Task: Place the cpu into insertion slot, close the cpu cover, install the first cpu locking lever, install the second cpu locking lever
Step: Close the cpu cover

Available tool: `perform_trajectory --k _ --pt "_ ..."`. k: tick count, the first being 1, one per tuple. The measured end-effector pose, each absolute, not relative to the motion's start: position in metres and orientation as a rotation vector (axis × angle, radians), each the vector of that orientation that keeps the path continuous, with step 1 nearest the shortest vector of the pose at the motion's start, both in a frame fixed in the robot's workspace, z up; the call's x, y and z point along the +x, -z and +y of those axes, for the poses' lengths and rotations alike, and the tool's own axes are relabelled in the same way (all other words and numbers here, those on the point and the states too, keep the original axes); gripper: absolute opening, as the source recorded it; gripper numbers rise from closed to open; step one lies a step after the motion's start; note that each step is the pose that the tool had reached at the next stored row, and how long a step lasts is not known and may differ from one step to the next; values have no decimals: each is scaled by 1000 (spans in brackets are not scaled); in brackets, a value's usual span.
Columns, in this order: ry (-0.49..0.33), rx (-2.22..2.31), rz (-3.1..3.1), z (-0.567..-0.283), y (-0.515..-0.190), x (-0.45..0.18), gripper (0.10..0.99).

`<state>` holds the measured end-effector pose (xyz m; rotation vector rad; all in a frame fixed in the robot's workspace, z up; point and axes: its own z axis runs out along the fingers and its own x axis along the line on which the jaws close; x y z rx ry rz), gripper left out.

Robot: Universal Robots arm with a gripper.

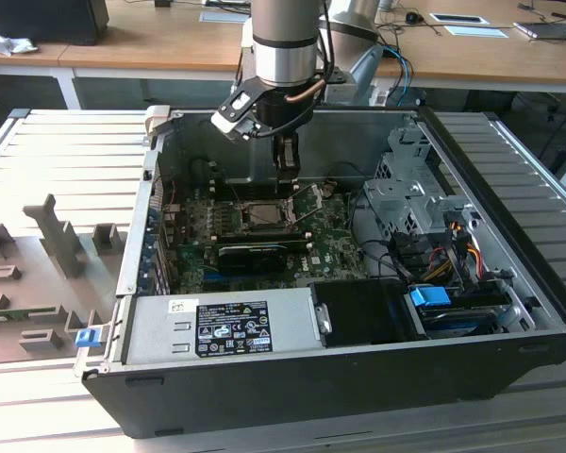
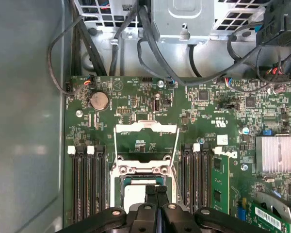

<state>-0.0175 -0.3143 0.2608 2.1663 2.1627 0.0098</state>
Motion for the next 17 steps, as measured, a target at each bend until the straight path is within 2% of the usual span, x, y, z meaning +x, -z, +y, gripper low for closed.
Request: perform_trajectory --k 17 --pt "13 2175 2175 -314 -261 6 106"
